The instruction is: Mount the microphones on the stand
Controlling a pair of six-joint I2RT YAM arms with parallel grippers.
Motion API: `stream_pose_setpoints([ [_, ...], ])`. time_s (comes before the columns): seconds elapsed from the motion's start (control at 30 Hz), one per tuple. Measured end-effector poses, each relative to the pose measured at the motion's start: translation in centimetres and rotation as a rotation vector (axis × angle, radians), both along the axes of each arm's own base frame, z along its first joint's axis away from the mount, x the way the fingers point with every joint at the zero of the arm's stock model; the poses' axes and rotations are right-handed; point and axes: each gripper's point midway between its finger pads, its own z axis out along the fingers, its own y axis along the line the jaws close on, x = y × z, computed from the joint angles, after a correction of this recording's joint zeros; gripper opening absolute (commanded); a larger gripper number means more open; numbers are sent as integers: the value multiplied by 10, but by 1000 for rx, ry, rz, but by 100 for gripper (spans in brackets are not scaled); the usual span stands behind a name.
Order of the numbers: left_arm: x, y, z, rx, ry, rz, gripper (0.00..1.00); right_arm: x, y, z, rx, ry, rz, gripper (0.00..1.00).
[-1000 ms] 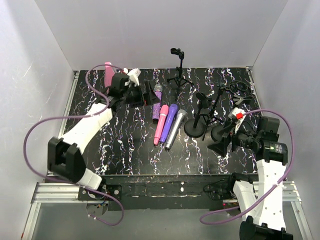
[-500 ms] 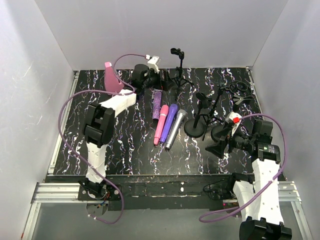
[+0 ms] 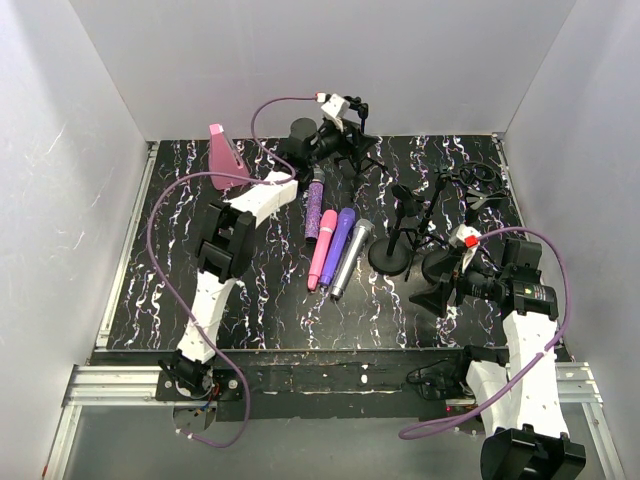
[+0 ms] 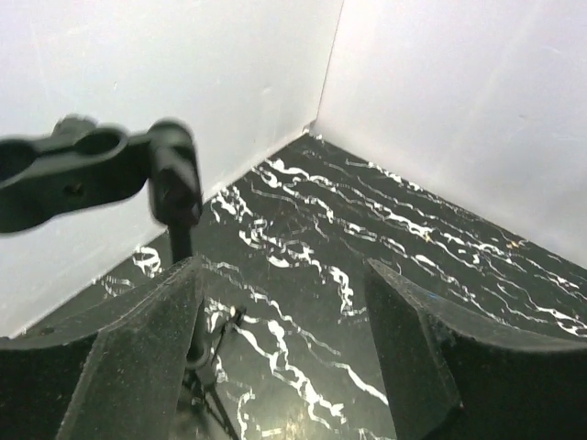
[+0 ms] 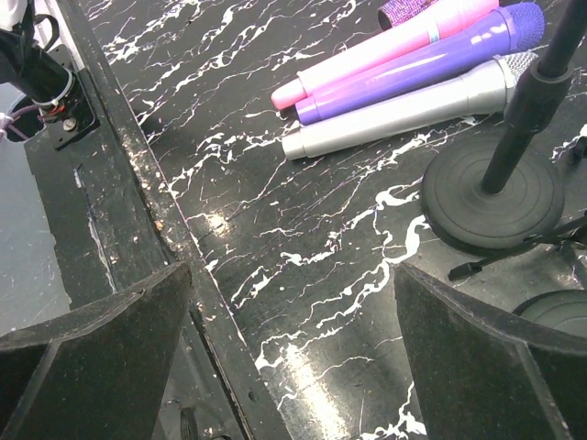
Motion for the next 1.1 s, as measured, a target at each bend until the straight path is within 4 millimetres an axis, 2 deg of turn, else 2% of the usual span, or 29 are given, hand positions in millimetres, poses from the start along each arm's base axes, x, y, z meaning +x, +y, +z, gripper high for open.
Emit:
stream_pose_setpoints([
  [0.17,9,-18,7,-10,-65,11,58,-2,2,2,6,-20,20,98],
  [0.3,23,-22,-4,1,-75,50,57,-4,3,3,14,-29,35,98],
  [0.4,29,-20,-16,27,-57,87,57,-5,4,3,17,-29,40,98],
  [0.53,33,-17,-20,36,-70,134,57,-5,4,3,18,-34,46,98],
  [0.7,39,-7,-41,63,-45,200,55,-5,5,3,21,-34,52,98],
  [0.77,41,-5,-44,68,-38,220,54,-5,5,2,23,-30,54,98],
  [0.93,47,-1,-33,48,-53,254,49,-7,5,2,27,-22,58,98],
  [1.1,57,-7,-7,-4,-110,262,39,-7,6,1,27,-27,65,98],
])
